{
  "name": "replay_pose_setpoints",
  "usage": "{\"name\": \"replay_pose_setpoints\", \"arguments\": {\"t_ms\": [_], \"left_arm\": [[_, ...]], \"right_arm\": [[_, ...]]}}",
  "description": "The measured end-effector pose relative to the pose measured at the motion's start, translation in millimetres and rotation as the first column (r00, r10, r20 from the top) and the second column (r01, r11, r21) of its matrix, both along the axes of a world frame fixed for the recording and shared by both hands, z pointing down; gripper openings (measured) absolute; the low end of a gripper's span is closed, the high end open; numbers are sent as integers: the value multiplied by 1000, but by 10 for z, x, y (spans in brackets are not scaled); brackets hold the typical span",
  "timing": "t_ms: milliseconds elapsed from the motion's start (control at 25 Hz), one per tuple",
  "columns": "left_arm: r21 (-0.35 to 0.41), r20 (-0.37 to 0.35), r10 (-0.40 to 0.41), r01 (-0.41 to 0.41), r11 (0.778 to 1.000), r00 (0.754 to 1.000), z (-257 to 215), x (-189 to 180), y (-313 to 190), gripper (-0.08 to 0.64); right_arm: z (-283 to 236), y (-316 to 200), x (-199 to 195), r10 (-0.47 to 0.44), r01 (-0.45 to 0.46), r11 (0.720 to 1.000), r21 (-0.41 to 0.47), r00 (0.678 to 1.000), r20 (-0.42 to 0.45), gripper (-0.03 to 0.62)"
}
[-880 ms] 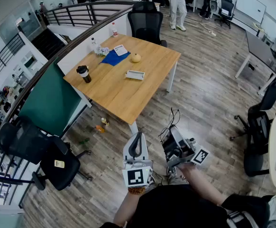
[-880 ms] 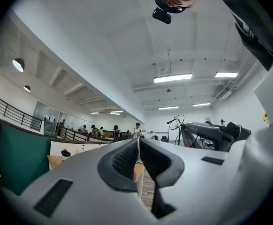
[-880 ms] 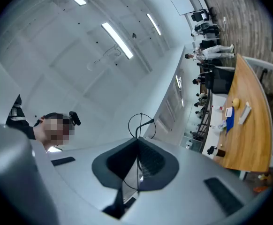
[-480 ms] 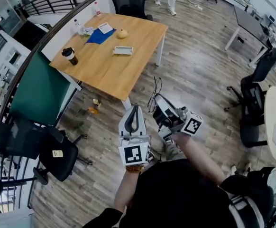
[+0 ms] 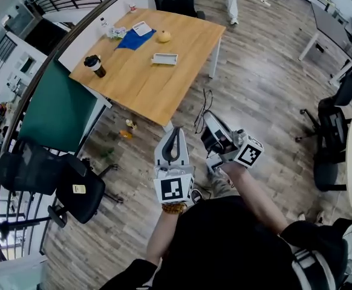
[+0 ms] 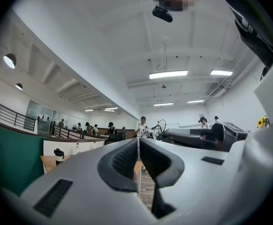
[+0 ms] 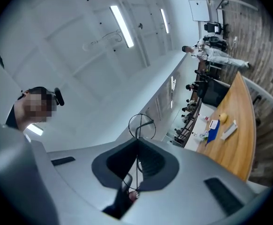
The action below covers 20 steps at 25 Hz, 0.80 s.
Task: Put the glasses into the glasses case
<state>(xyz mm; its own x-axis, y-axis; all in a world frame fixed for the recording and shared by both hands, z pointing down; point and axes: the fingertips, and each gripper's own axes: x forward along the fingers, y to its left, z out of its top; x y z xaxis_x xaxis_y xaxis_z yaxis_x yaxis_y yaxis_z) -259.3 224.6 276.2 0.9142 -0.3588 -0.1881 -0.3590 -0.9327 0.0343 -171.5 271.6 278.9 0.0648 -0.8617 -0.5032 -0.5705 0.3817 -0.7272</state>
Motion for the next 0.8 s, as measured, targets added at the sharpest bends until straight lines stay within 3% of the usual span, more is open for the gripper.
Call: {"name": "replay_pose_setpoints", "arguments": {"t_ms": [360, 800], "left_arm": [[4, 49, -32, 32, 999, 998, 96, 656, -175, 32], [-5, 113, -83, 84, 996, 990, 214, 1377, -343, 32]], "right_arm": [[74, -139, 671, -3, 3, 1000, -4, 1000, 8, 14], [221, -271, 1365, -55, 55, 998, -1, 995, 89, 14]]}}
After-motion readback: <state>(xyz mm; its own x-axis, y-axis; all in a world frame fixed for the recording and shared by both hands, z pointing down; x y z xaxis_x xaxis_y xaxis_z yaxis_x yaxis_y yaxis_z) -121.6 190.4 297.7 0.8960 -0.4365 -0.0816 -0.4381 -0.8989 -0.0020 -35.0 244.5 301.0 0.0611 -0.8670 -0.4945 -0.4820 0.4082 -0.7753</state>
